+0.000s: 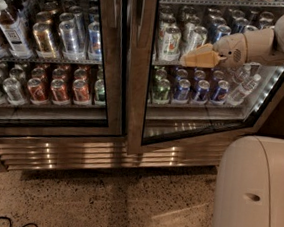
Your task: Close right fridge door
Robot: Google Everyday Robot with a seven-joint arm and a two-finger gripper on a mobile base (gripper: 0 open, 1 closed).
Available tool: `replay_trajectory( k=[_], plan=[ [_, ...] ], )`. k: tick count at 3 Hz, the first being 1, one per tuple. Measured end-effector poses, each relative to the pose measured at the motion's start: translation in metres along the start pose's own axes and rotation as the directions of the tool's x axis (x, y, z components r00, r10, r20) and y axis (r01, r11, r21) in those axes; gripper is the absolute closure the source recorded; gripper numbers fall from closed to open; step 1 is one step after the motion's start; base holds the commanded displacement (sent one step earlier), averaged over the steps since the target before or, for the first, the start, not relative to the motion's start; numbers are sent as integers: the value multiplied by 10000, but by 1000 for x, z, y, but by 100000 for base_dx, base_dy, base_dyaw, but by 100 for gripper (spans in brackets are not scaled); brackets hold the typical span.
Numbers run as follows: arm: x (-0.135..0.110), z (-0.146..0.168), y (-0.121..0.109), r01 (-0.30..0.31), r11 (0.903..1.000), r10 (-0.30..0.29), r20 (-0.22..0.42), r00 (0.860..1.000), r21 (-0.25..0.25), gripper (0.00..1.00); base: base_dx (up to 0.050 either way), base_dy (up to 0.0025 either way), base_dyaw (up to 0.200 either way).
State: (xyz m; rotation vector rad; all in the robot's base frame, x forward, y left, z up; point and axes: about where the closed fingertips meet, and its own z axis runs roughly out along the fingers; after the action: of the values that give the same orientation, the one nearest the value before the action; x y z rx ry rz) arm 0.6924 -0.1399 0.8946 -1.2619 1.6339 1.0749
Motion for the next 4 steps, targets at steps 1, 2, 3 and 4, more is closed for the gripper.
replay_trajectory(
  k=[1, 2, 3, 4],
  plan=[
    [-25, -24, 17, 340, 9929, -339, -24, 9994, 1143, 100, 0, 0, 0],
    [-49, -38, 52, 621, 9807, -620, -65, 9981, 1857, 100, 0, 0, 0],
    [-64, -47, 80, 1484, 9373, -1236, -973, 9875, 3152, 100, 0, 0, 0],
    [-65, -51, 90, 1823, 9155, -1374, -1471, 9795, 3587, 100, 0, 0, 0]
  ],
)
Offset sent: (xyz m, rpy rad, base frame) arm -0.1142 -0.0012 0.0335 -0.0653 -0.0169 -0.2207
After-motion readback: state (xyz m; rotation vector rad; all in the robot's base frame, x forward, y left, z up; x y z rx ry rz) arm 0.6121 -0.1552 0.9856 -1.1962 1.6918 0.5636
